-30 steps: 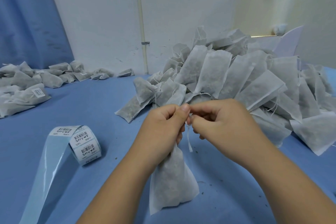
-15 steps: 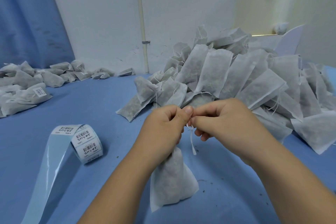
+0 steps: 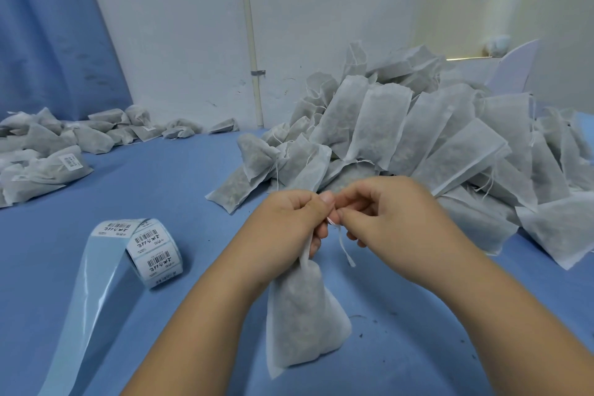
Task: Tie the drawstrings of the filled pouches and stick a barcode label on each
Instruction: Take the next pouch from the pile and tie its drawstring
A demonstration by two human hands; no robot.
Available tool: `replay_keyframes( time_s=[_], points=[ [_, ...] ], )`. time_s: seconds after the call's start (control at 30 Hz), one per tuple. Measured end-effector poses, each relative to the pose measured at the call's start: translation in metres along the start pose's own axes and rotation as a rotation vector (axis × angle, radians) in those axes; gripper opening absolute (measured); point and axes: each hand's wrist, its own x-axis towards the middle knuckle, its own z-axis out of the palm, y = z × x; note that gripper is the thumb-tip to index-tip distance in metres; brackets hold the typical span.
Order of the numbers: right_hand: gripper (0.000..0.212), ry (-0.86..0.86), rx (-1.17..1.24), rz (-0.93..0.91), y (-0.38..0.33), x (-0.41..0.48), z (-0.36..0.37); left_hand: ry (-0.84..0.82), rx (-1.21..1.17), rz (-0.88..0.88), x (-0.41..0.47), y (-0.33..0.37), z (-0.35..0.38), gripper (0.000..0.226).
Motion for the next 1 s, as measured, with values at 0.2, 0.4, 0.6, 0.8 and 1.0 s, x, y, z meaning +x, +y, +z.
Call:
replay_keyframes(
  time_s=[0.2,0.4,0.6,0.8,1.0],
  points=[
    [0.019,-0.024,-0.053,-0.09,0.0,-0.001,0.001,0.033,-0.028,-0.034,-0.001,0.003,0.002,0.044],
    [0.019,-0.15,0.233,0.11,0.006,0.004,-0.008,0.049,0.099,0.015,-0.002,0.003,0.002,0.043],
    [0.022,-0.276,0.505,0.263,0.008,0.008,-0.01,0.066,0.079,0.044,-0.002,0.004,0.003,0.042],
    [0.019,-0.354,0.661,0.357,0.013,0.011,-0.011,0.083,0.101,0.073,-0.003,0.005,0.004,0.039],
    [0.012,-0.281,0.592,0.305,0.014,0.012,-0.01,0.094,0.091,0.102,-0.003,0.004,0.003,0.042]
  ],
)
